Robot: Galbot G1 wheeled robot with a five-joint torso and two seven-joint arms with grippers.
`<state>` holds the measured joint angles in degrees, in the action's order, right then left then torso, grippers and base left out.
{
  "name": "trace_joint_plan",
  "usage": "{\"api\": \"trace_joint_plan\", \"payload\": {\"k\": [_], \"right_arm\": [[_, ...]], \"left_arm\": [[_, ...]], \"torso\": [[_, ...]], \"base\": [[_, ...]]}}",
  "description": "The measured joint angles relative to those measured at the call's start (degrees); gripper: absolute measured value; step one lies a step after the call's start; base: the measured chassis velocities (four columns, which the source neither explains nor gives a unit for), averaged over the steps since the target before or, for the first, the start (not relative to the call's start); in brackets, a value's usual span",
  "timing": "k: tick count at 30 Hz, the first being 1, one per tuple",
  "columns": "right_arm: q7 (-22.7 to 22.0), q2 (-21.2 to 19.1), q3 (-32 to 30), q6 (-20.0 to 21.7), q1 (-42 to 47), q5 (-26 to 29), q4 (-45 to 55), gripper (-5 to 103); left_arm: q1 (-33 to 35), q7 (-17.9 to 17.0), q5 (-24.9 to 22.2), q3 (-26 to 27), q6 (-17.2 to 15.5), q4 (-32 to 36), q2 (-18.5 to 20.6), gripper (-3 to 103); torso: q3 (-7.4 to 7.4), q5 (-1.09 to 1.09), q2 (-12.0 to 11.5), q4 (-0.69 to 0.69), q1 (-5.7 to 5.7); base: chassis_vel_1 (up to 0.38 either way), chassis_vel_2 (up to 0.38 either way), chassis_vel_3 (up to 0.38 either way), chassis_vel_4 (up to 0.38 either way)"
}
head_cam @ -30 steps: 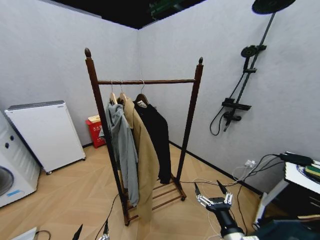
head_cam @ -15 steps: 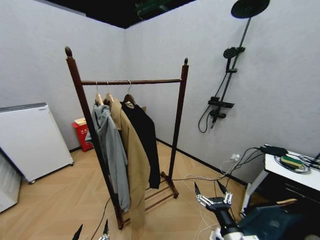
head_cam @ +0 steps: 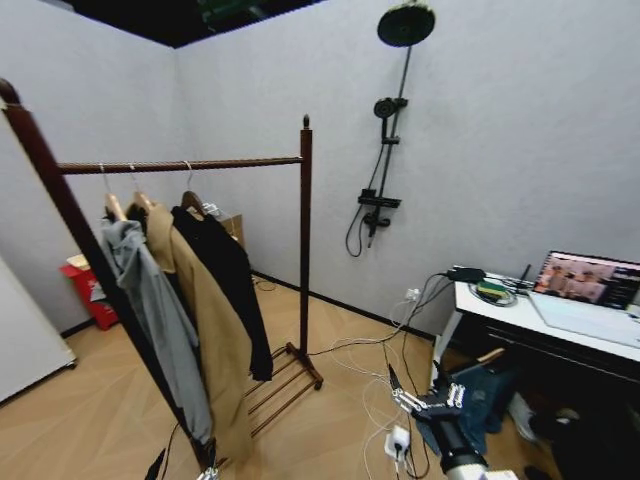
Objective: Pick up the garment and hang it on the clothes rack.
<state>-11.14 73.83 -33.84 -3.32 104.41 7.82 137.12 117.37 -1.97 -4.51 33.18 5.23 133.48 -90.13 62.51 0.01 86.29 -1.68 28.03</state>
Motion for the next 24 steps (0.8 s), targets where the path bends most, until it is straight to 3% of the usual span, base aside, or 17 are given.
{"api": "trace_joint_plan", "payload": {"k": [24], "right_arm": [[0.0, 0.0, 0.0, 0.0, 0.0, 0.0, 0.0, 100]], "left_arm": [[0.0, 0.0, 0.0, 0.0, 0.0, 0.0, 0.0, 100]], "torso": [[0.01, -0.02, 0.0, 0.01, 0.01]], "base": [[-0.127, -0.125, -0.129, -0.123]]}}
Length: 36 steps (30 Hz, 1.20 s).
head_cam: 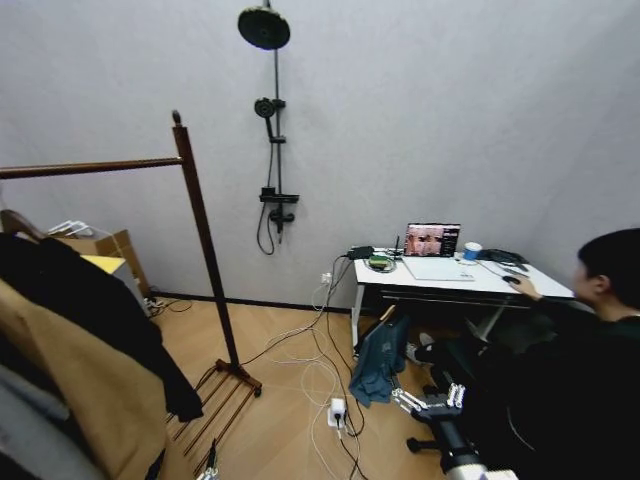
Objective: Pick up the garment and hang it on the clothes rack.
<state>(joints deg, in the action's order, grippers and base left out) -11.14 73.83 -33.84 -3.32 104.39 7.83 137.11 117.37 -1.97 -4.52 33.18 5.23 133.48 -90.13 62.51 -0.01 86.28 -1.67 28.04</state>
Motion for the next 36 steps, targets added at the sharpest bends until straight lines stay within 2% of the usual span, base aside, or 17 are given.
{"api": "trace_joint_plan", "payload": {"k": [15, 17, 21, 36], "right_arm": [[0.0, 0.0, 0.0, 0.0, 0.0, 0.0, 0.0, 100], [0.0, 0.0, 0.0, 0.0, 0.0, 0.0, 0.0, 100], [0.0, 0.0, 0.0, 0.0, 0.0, 0.0, 0.0, 100], [0.0, 0.0, 0.0, 0.0, 0.0, 0.0, 0.0, 100]], "left_arm": [[0.0, 0.0, 0.0, 0.0, 0.0, 0.0, 0.0, 100], [0.0, 0.0, 0.0, 0.0, 0.0, 0.0, 0.0, 100], [0.0, 0.0, 0.0, 0.0, 0.0, 0.0, 0.0, 100], [0.0, 0.0, 0.0, 0.0, 0.0, 0.0, 0.0, 100]], "torso": [[0.00, 0.01, 0.0, -0.03, 0.00], [0.00, 0.01, 0.0, 0.02, 0.01], [0.00, 0.01, 0.0, 0.01, 0.01], [-0.01, 0.01, 0.0, -0.01, -0.01]], "base": [[-0.102, -0.116, -0.103, -0.109], [0.000, 0.000, 0.000, 0.000], [0.000, 0.000, 0.000, 0.000], [0.173, -0.165, -0.185, 0.180]]}}
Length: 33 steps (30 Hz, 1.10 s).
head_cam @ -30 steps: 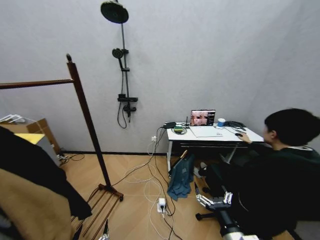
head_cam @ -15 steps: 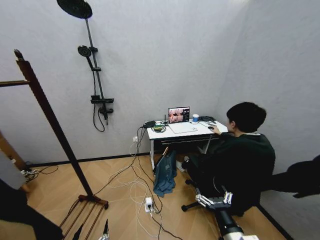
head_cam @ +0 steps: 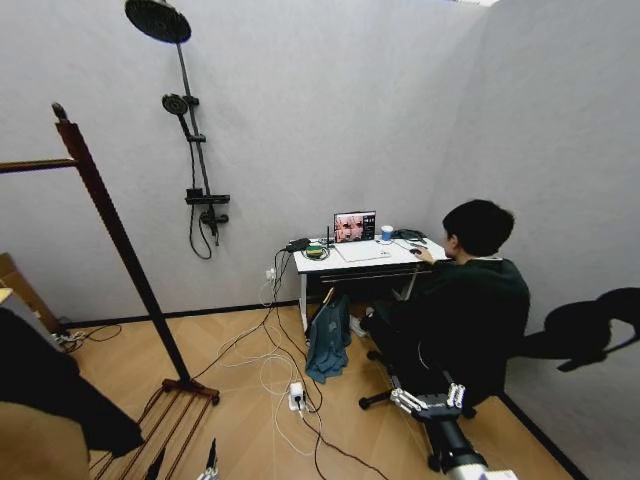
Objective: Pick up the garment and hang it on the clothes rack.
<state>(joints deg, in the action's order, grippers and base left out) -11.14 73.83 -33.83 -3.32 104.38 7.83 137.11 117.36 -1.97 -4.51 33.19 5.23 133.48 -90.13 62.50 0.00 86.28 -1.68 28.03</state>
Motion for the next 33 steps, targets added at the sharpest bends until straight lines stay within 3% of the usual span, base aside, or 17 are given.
{"api": "trace_joint_plan", "payload": {"k": [10, 16, 25, 33], "right_arm": [[0.0, 0.0, 0.0, 0.0, 0.0, 0.0, 0.0, 100], [0.0, 0.0, 0.0, 0.0, 0.0, 0.0, 0.0, 100], [0.0, 0.0, 0.0, 0.0, 0.0, 0.0, 0.0, 100], [0.0, 0.0, 0.0, 0.0, 0.0, 0.0, 0.0, 100]], "left_arm": [[0.0, 0.0, 0.0, 0.0, 0.0, 0.0, 0.0, 100], [0.0, 0.0, 0.0, 0.0, 0.0, 0.0, 0.0, 100], [0.0, 0.0, 0.0, 0.0, 0.0, 0.0, 0.0, 100], [0.0, 0.0, 0.0, 0.0, 0.0, 0.0, 0.0, 100]], "torso": [[-0.01, 0.01, 0.0, 0.00, -0.03], [-0.01, 0.01, 0.0, 0.00, -0.03], [0.01, -0.03, 0.0, 0.00, 0.01], [0.02, 0.02, 0.0, 0.00, 0.05]], "base": [[0.286, -0.310, -0.293, 0.312], [0.085, -0.309, -0.129, 0.310], [-0.083, -0.241, 0.097, 0.231], [-0.034, -0.044, 0.066, 0.004]]}}
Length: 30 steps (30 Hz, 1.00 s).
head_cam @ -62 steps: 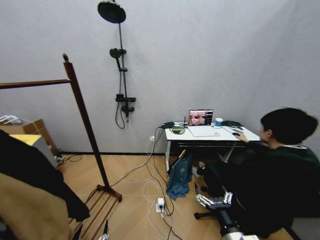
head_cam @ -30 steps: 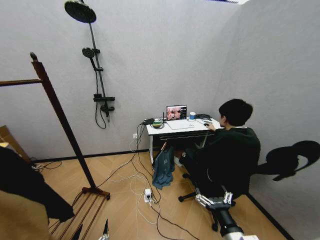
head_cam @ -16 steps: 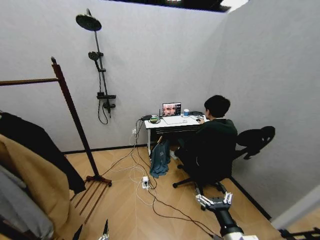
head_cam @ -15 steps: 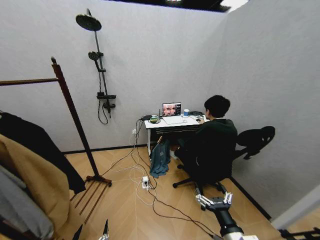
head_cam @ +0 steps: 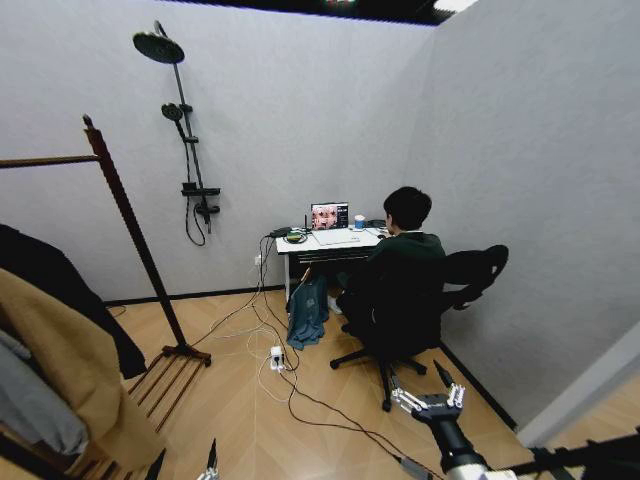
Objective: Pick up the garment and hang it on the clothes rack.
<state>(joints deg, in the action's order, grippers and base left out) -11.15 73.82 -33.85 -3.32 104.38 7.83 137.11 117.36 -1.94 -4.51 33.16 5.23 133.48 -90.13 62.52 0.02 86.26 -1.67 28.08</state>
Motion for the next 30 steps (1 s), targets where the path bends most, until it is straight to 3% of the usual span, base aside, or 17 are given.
{"api": "trace_joint_plan", "payload": {"k": [16, 30], "right_arm": [[0.0, 0.0, 0.0, 0.0, 0.0, 0.0, 0.0, 100], [0.0, 0.0, 0.0, 0.0, 0.0, 0.0, 0.0, 100]], "left_arm": [[0.0, -0.1, 0.0, 0.1, 0.0, 0.0, 0.0, 100], [0.0, 0.0, 0.0, 0.0, 0.0, 0.0, 0.0, 100]], "torso": [[-0.03, 0.01, 0.0, -0.01, -0.08], [-0.01, -0.01, 0.0, 0.01, -0.02]], "base": [[0.215, 0.105, -0.221, -0.091], [-0.009, -0.015, 0.013, -0.001]]}}
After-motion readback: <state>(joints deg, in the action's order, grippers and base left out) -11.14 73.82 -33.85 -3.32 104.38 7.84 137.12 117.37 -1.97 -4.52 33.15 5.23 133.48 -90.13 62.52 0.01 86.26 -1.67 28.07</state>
